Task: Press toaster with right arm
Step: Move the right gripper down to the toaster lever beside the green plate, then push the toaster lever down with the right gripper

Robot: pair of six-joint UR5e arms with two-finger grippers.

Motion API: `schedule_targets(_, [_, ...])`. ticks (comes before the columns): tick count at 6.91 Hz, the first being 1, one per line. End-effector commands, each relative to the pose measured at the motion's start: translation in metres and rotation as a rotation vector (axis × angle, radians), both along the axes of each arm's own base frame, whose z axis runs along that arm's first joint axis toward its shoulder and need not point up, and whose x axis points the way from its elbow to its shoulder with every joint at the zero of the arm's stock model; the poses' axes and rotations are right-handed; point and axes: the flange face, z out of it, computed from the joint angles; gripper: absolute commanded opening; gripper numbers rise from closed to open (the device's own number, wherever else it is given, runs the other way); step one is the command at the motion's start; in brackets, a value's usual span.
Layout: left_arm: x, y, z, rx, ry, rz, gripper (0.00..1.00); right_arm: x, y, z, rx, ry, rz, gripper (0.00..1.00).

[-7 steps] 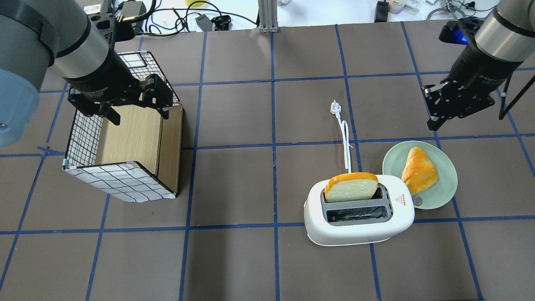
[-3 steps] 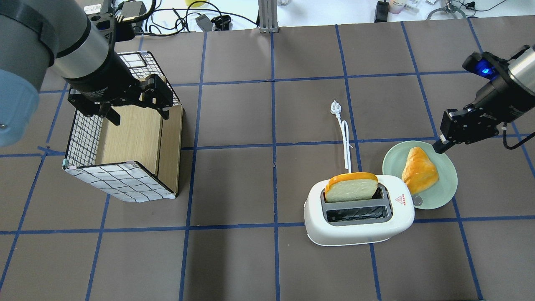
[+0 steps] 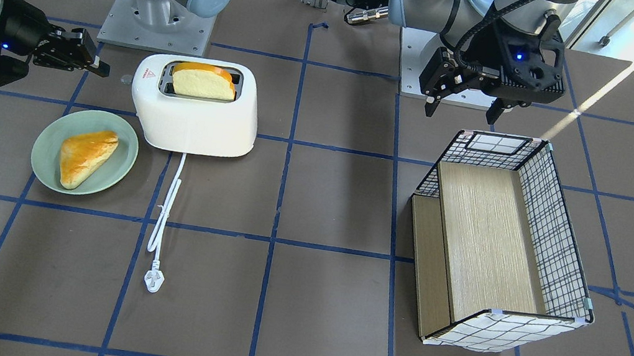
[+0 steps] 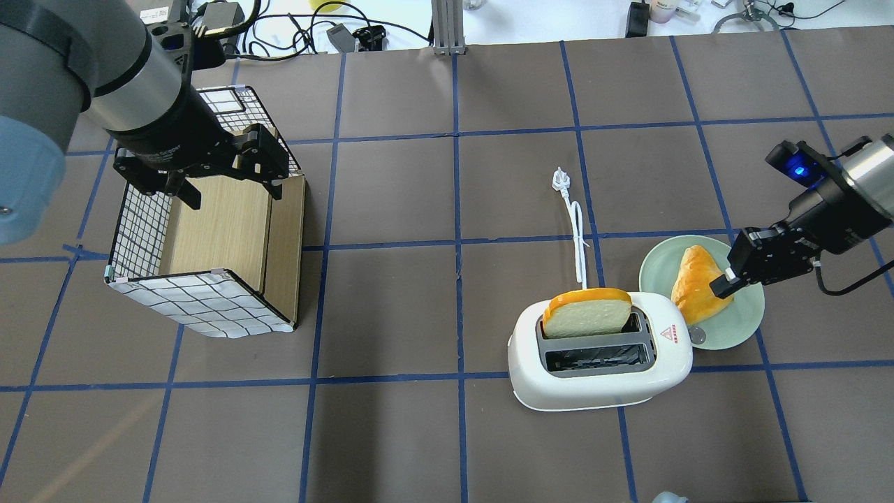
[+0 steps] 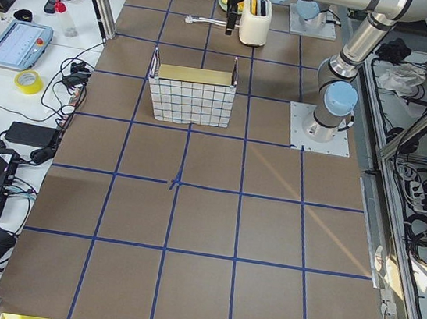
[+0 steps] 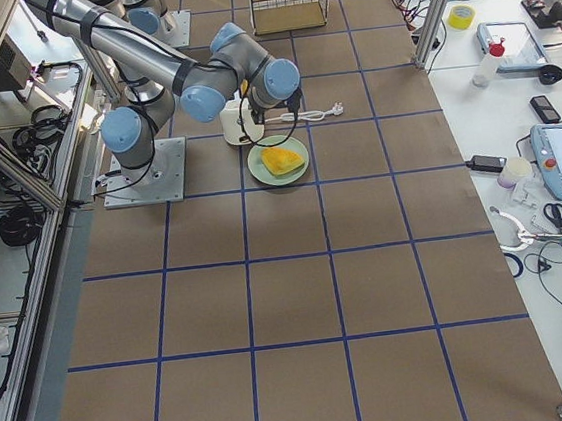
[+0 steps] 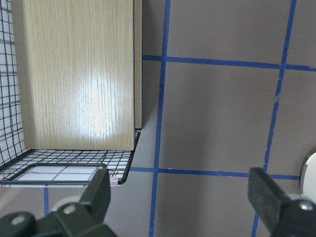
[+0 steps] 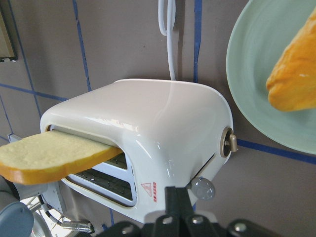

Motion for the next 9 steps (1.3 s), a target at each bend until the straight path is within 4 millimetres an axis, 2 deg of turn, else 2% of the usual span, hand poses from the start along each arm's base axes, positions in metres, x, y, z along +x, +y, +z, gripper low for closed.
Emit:
schedule_targets(1, [-0.001,0.0,0.0,0.0,0.0,-0.002,1.0,-0.003,0.02,-0.031,0.029,-0.058,0.021,0.0])
schedule_targets(3, [0.0,0.0,0.001,-0.001,0.0,0.0,1.0,-0.002,0.022,-0.036,0.041,-0.064,0.019,0.0])
schedule_targets(4, [0.0,0.0,0.0,0.0,0.0,0.0,1.0,-0.002,0.02,-0.049,0.058,-0.086,0.018,0.0])
schedule_targets(7, [0.0,0.0,0.0,0.0,0.0,0.0,1.0,-0.005,0.017,-0.057,0.068,-0.083,0.025,0.0])
schedule_targets(9, [0.0,0.0,0.001,-0.001,0.0,0.0,1.0,-0.009,0.012,-0.071,0.07,-0.083,0.025,0.0])
